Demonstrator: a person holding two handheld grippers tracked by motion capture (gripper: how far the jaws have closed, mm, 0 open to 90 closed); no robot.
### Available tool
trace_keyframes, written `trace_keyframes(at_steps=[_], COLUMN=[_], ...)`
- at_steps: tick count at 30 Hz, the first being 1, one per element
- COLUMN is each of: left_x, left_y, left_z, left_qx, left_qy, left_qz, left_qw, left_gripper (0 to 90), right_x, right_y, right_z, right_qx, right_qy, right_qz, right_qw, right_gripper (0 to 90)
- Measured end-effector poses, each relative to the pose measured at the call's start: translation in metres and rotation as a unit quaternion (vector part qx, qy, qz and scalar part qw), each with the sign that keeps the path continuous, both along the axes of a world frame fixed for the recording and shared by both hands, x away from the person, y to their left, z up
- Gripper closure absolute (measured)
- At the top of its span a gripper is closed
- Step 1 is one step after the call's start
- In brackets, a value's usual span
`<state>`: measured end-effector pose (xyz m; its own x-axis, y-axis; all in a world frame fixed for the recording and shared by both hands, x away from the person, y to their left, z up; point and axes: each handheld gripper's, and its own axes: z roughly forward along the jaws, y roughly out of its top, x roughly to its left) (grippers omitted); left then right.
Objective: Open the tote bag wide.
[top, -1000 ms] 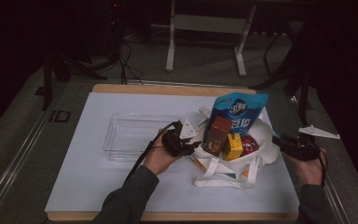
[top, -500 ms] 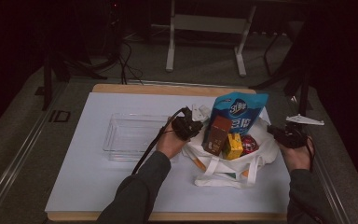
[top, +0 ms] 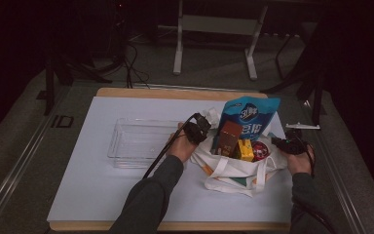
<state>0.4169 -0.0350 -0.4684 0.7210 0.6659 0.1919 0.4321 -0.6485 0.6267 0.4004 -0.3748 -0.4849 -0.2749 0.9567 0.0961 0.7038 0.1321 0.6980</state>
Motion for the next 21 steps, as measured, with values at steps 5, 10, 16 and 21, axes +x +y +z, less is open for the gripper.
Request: trace_keyframes(at_steps=[5, 10, 16, 21], left_x=[0.000, -0.004, -0.003, -0.005], left_y=[-0.001, -0.003, 0.007, 0.010], left_z=[-0.001, -0.001, 0.002, 0.007], left_qx=[0.012, 0.023, -0.026, -0.044], left_qy=[0.009, 0.000, 0.017, 0.021], left_qz=[0.006, 0.001, 0.003, -0.010], left_qw=[0.9999, 0.9997, 0.9995, 0.9988], left_gripper=[88.8, 88.5, 86.9, 78.5], right_x=[-0.002, -0.003, -0.016, -0.034], right_y=[-0.005, -0.004, -0.008, -0.014], right_z=[-0.007, -0.008, 0.005, 0.019], right_qx=[-0.001, -0.004, -0.001, -0.012], right_qy=[0.009, 0.013, -0.013, -0.039], right_qz=[-0.004, -0.011, 0.002, 0.018], right_qw=[0.9999, 0.9998, 0.9999, 0.9990], right_gripper=[88.6, 88.2, 73.4, 63.1])
